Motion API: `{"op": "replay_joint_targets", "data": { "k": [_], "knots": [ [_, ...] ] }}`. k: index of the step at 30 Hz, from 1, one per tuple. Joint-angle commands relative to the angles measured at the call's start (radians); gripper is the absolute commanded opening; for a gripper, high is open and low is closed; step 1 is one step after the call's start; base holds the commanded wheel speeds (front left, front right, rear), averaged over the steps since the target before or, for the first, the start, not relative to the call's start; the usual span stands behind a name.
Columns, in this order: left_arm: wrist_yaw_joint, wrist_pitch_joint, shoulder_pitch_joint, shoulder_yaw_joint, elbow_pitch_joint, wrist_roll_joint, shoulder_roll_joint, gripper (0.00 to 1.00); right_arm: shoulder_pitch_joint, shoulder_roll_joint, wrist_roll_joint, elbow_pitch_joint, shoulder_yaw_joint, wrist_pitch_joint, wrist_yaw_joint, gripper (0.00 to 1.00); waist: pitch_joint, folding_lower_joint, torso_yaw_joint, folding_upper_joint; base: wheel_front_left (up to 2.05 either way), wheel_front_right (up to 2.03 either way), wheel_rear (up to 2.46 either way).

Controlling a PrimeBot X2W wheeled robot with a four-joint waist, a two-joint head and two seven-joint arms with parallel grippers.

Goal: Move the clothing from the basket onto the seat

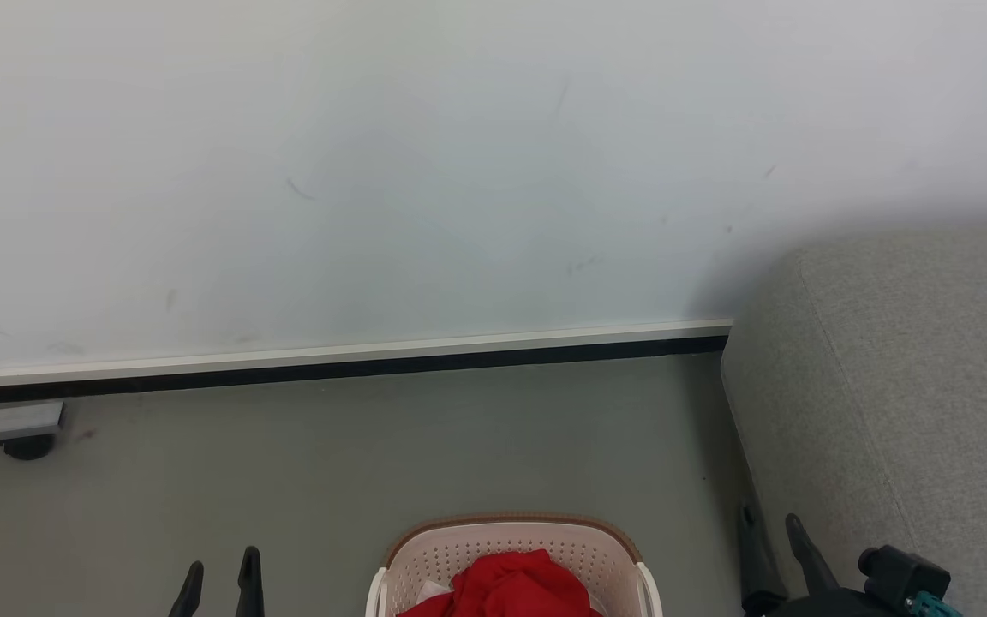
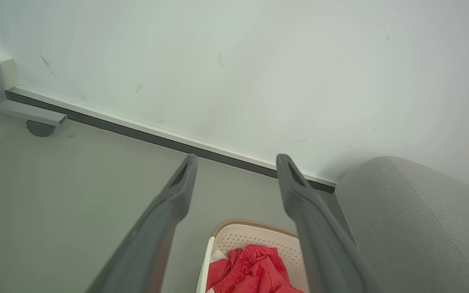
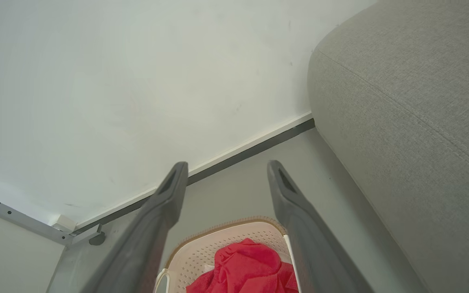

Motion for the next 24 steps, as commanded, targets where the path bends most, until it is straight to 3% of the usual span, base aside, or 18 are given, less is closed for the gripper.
{"op": "replay_joint_targets", "data": {
  "k": [1, 24],
  "knots": [
    [0.002, -0.009, -0.006, 0.001, -0.004, 0.029, 0.001, 1.00, -0.008, -0.003, -0.029, -0.005, 0.009, -0.002, 0.001, 1.00, 0.000, 0.0000, 0.000, 0.0000, 0.00, 0.00, 0.00],
    [0.036, -0.067, -0.015, -0.008, 0.039, 0.209, 0.009, 1.00, 0.010, -0.003, -0.272, -0.019, 0.022, -0.006, 0.001, 1.00, -0.005, 0.0000, -0.002, 0.0000, 0.00, 0.00, 0.00]
  ]
}}
